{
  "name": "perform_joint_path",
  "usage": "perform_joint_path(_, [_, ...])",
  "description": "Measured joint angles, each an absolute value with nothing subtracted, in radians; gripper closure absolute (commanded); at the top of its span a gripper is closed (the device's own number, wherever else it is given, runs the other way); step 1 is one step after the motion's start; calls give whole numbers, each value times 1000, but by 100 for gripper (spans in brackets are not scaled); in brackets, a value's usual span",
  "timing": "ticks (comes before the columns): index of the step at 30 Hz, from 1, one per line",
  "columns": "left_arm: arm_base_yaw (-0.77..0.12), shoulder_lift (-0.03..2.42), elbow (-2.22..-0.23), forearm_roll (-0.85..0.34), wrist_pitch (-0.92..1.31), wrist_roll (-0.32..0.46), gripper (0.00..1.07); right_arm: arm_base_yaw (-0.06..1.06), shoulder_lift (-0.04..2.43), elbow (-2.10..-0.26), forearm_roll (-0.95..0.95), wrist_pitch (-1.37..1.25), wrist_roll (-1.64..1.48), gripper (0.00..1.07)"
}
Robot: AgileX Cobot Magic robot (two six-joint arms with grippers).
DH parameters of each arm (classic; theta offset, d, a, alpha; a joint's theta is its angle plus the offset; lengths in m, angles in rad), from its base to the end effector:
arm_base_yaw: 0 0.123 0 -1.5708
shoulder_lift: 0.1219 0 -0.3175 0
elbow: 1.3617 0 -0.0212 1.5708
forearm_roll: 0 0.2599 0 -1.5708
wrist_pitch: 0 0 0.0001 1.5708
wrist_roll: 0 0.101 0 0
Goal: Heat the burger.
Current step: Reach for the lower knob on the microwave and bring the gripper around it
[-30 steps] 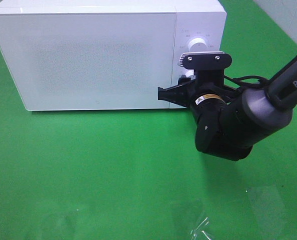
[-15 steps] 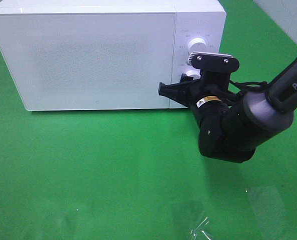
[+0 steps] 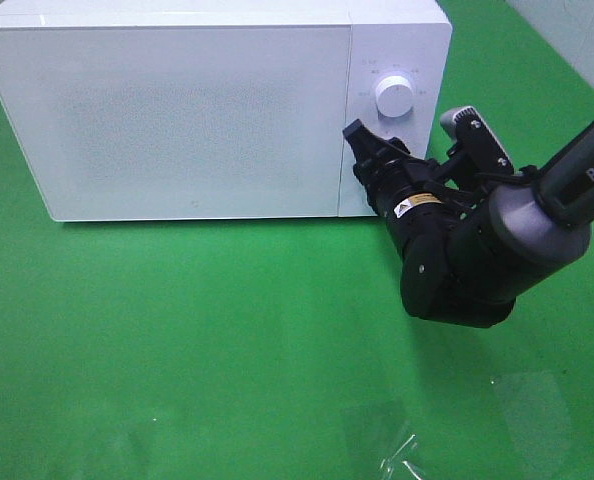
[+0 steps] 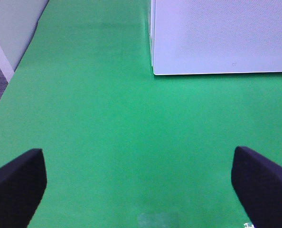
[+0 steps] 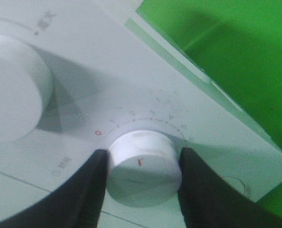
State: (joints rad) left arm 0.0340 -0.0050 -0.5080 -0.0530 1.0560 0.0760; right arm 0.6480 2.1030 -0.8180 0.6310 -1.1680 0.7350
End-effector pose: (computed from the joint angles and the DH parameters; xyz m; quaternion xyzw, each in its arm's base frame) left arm -0.0221 -0.0054 0.2799 0.0189 0.8481 0.0026 0.5295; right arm 0.3456 0.1929 0.1310 0.3155 0.6691 0.3297 0.5866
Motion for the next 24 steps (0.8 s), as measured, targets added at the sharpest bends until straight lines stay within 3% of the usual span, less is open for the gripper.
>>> perform_joint_path(8, [34, -5, -508, -52, 1056, 76, 9, 642, 2104, -812, 602, -1174, 1184, 100])
perform_joint_path(24, [34, -5, -508, -52, 1056, 76, 9, 642, 2104, -811, 596, -1177, 1492, 100])
